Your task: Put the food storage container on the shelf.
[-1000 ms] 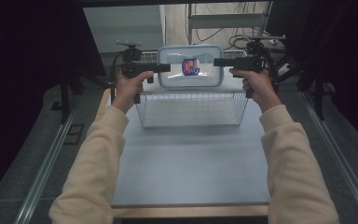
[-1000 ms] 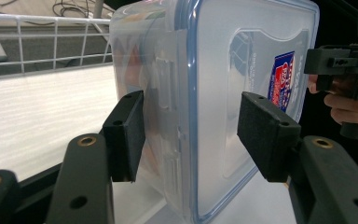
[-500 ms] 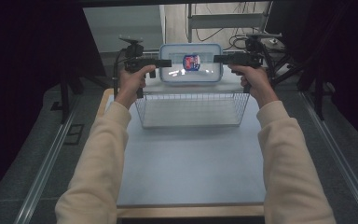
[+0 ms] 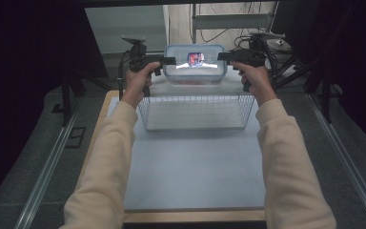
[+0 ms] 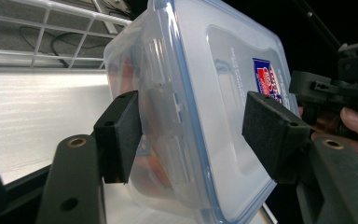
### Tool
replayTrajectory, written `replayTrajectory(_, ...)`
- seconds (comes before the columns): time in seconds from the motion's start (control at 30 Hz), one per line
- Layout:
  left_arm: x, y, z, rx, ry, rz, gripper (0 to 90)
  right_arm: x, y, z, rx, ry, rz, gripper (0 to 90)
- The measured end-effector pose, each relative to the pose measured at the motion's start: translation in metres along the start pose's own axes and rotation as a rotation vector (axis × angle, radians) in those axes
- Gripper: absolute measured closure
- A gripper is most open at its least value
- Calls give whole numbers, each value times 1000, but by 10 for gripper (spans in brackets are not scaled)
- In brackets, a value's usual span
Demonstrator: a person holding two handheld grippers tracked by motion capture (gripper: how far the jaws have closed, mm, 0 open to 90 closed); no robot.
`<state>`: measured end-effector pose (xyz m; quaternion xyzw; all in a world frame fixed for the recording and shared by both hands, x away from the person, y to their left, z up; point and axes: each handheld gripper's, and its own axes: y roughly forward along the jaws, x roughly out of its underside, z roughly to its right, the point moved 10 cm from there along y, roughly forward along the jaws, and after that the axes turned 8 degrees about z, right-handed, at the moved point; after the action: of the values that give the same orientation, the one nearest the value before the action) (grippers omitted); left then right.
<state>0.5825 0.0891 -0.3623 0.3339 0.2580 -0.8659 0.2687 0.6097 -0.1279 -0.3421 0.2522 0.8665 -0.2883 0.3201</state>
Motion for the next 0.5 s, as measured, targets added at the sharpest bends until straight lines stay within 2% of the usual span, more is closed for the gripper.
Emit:
replayTrajectory(0.1, 0, 3, -4, -2, -20, -2, 350, 0, 3, 4, 35, 10, 1, 461)
replayTrajectory(0.17, -1, 3, -8, -36, -2, 16, 369, 1, 4, 6, 74, -3, 2, 466)
replayTrajectory(0.23, -2, 4, -8, -30, -4, 15, 384, 3, 6, 6, 104, -29, -2, 445)
replayTrajectory(0.33, 0, 5, -8, -16, -19, 13, 361, 3, 7, 3, 140, -47, 28, 428)
replayTrajectory(0.43, 0, 3, -7, -45, 15, 23, 329, 0, 3, -4, 128, -67, 67, 394)
replayTrajectory(0.5, -2, -3, -1, -42, 32, 47, 309, -2, -3, -11, 102, -95, 95, 378)
